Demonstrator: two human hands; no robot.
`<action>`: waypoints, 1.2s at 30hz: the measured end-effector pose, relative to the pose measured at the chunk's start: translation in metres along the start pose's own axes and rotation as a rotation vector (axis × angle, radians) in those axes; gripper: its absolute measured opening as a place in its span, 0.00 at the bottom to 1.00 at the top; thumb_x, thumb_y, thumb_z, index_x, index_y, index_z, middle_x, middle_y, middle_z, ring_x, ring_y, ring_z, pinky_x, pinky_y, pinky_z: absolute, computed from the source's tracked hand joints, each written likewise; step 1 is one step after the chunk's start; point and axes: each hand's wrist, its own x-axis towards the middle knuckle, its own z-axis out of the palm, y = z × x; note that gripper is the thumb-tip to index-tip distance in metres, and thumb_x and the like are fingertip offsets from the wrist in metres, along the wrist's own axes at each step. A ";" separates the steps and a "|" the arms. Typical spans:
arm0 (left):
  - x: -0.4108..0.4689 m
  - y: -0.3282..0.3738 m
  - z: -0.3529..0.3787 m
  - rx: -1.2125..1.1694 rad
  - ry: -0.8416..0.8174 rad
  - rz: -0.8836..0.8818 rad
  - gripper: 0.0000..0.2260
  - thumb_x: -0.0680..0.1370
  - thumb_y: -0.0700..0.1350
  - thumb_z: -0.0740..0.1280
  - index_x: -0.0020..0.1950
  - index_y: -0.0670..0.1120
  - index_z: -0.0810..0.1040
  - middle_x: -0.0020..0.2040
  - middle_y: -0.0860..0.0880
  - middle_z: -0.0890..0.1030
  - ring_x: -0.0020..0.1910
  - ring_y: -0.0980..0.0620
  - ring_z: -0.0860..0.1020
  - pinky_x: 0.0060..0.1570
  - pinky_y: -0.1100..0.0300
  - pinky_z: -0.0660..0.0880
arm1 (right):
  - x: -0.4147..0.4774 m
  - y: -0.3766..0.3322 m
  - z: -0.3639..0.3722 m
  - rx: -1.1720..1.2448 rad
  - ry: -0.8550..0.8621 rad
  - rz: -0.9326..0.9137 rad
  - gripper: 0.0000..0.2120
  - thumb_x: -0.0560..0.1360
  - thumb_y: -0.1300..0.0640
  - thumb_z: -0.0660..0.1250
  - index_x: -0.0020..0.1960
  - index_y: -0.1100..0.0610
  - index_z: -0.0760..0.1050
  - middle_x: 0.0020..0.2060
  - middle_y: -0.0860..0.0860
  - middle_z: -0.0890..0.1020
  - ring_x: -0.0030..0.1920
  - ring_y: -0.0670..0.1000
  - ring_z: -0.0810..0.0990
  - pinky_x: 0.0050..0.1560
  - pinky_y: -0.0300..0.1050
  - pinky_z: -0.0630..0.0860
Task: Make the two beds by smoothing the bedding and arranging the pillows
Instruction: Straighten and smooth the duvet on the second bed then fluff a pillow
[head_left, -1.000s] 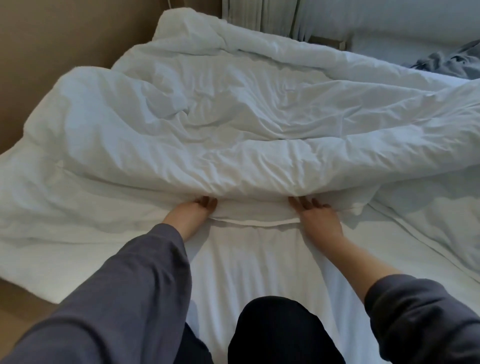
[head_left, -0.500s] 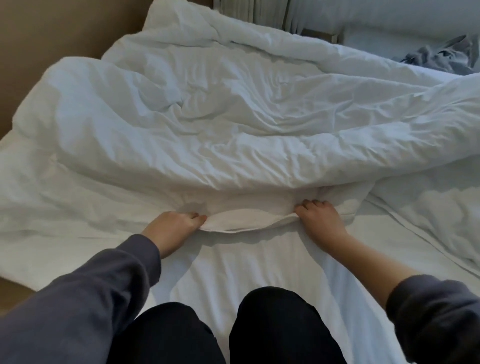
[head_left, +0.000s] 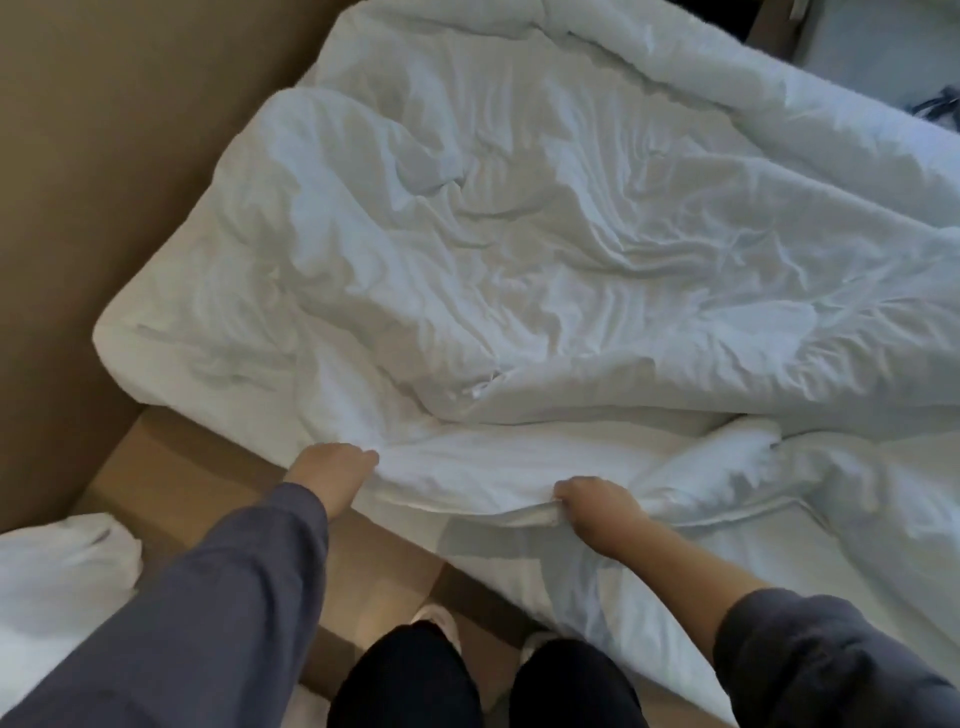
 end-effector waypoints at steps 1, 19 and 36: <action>-0.011 -0.003 -0.002 -0.026 -0.027 -0.030 0.19 0.79 0.36 0.58 0.69 0.47 0.69 0.63 0.46 0.76 0.60 0.46 0.76 0.57 0.53 0.74 | -0.005 -0.007 -0.006 0.020 -0.022 0.003 0.13 0.79 0.64 0.54 0.60 0.56 0.72 0.57 0.55 0.77 0.57 0.57 0.76 0.48 0.47 0.70; 0.127 -0.319 -0.050 -1.139 0.517 -0.723 0.37 0.76 0.59 0.64 0.78 0.46 0.54 0.77 0.46 0.60 0.76 0.44 0.57 0.72 0.43 0.58 | 0.264 -0.224 -0.229 0.677 0.506 0.142 0.36 0.78 0.37 0.57 0.80 0.49 0.47 0.78 0.55 0.58 0.76 0.57 0.59 0.73 0.57 0.59; 0.072 -0.438 -0.052 -0.356 0.435 -0.665 0.03 0.76 0.42 0.61 0.48 0.48 0.71 0.45 0.45 0.78 0.40 0.42 0.73 0.40 0.56 0.66 | 0.403 -0.319 -0.299 0.397 0.426 0.230 0.14 0.80 0.58 0.57 0.63 0.63 0.71 0.57 0.61 0.79 0.58 0.62 0.77 0.52 0.47 0.71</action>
